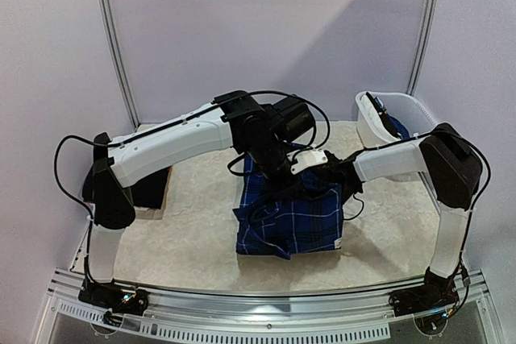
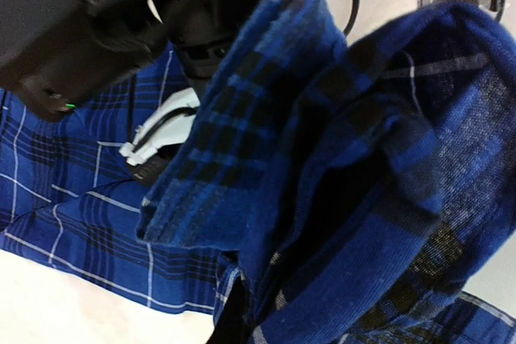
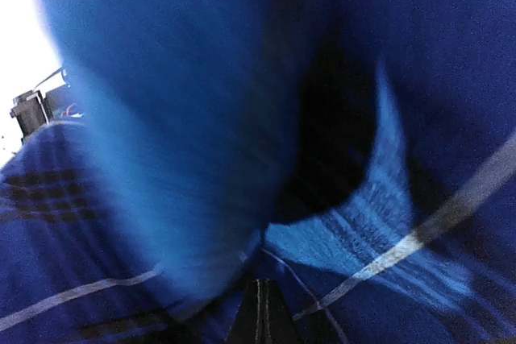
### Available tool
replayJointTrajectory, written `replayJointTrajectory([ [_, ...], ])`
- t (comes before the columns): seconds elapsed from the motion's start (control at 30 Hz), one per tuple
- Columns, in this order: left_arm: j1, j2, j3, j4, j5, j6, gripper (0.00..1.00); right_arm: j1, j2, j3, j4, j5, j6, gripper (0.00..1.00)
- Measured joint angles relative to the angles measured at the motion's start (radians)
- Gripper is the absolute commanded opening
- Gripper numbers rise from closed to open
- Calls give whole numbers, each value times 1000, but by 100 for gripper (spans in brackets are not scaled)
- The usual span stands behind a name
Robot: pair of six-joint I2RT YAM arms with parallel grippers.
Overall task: Fold and stack the mixed laundry pile
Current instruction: Fold the rectangle-folded shirt at the center of the board.
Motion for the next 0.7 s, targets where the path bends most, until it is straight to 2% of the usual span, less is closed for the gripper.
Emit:
replayJointTrajectory([
  [0.3,5,6,2,23,-65,100,0,-119,-112,118,-145,227,40,5],
  [0.5,5,7,-5,87,-123,186,0,-205,-260,118,-267,441,76,5],
  [0.7,6,44,-29,166,-165,253,0,-230,-412,50,-351,618,116,4],
])
